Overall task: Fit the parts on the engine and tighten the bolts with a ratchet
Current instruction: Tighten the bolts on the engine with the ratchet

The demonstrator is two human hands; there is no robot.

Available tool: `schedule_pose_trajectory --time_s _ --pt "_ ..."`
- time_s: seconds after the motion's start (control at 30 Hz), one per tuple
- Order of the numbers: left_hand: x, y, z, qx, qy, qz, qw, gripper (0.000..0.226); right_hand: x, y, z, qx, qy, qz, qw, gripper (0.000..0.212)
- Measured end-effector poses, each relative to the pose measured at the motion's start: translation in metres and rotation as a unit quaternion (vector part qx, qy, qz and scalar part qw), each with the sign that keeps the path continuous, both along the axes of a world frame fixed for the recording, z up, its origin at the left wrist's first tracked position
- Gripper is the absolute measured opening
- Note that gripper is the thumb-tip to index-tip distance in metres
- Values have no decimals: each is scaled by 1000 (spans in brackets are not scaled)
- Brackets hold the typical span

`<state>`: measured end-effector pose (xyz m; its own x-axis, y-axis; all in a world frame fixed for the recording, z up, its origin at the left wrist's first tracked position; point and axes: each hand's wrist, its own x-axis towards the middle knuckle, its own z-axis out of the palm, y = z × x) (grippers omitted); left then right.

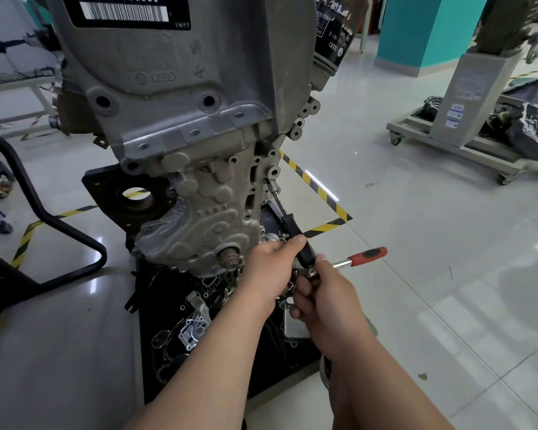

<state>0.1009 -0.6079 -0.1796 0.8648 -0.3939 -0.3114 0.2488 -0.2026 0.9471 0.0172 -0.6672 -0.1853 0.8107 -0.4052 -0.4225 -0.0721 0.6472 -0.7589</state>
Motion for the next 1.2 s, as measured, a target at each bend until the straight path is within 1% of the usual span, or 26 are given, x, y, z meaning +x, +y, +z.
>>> schedule_pose_trajectory --time_s 0.1,0.2,0.3,0.43,0.53,0.63,0.73,0.83,0.9,0.97,1.0,1.07,1.17,1.2 --pt "-2 0 1 -12 21 -18 1000 36 -1 1 3 69 -17 24 997 33" --pt "-2 -1 2 -17 36 -25 999 38 -1 3 4 106 -22 52 993 40" --pt "-1 -1 1 -20 35 -19 999 37 0 4 5 115 -21 54 992 40" --pt "-2 -1 -1 -21 31 -8 999 36 -1 5 6 95 -22 52 994 40" --pt "-2 -2 -1 -22 28 1 999 35 -1 6 6 36 -20 43 998 38" --pt "-2 -4 -1 -19 21 8 1000 37 -2 7 3 -65 0 26 998 38" --pt "0 -4 -4 -11 0 18 1000 36 -1 7 -2 -182 46 16 982 27" --pt "1 -4 -5 -8 -5 19 1000 33 -4 7 -6 -318 66 9 946 19" --pt "0 -4 -5 -15 1 18 1000 32 -6 10 -6 -411 74 14 908 27" --pt "0 -4 -5 -12 2 14 1000 33 -7 14 -5 -476 83 18 875 32" --pt "-1 -4 -5 -11 3 12 1000 35 -7 15 -4 -487 85 17 869 29" --pt "0 -4 -5 -6 5 7 1000 36 -6 15 -4 -476 87 11 875 26" --pt "0 -3 -4 11 -2 -1 1000 34 -5 14 -9 -403 63 -10 913 32" --pt "0 -2 -3 20 -9 0 1000 38 -3 13 -11 -378 60 -16 924 32"
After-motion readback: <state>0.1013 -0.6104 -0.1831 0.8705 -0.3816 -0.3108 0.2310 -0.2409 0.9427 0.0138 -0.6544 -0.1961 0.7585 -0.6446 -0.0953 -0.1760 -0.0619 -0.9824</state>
